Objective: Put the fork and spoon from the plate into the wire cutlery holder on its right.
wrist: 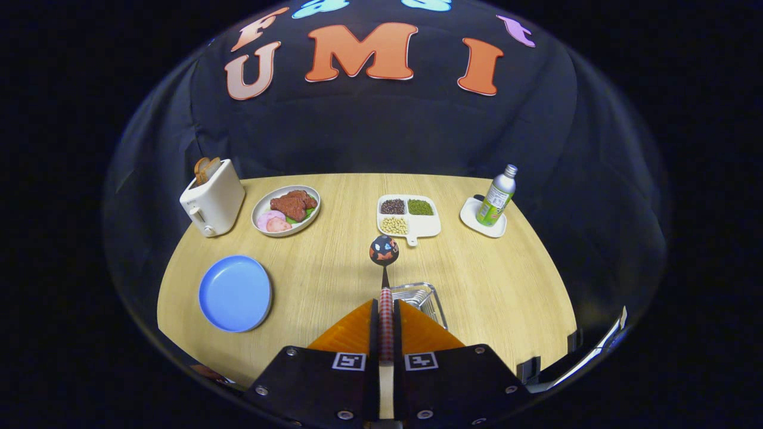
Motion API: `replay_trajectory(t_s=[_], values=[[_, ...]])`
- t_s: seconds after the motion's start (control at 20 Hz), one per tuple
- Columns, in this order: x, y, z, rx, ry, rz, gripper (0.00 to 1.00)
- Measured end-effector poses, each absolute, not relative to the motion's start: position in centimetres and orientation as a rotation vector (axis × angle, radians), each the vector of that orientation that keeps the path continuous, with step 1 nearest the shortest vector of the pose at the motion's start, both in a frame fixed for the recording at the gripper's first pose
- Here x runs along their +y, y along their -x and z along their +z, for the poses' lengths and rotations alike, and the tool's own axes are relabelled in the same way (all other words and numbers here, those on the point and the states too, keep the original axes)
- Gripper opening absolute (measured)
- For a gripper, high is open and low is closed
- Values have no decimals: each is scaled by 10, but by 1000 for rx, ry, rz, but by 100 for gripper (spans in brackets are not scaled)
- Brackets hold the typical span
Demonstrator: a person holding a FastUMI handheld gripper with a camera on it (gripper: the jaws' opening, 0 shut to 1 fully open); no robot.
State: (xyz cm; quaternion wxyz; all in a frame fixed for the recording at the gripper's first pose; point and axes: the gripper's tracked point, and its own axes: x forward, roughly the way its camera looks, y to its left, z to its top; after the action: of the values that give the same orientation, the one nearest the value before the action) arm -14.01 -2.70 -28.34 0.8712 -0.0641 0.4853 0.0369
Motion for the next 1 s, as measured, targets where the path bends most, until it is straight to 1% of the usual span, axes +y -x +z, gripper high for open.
replay_trajectory(t_s=[0.5, 1.0], values=[[-62, 178, -292, 1177, 207, 137, 9], [-64, 196, -298, 1320, 193, 177, 9]])
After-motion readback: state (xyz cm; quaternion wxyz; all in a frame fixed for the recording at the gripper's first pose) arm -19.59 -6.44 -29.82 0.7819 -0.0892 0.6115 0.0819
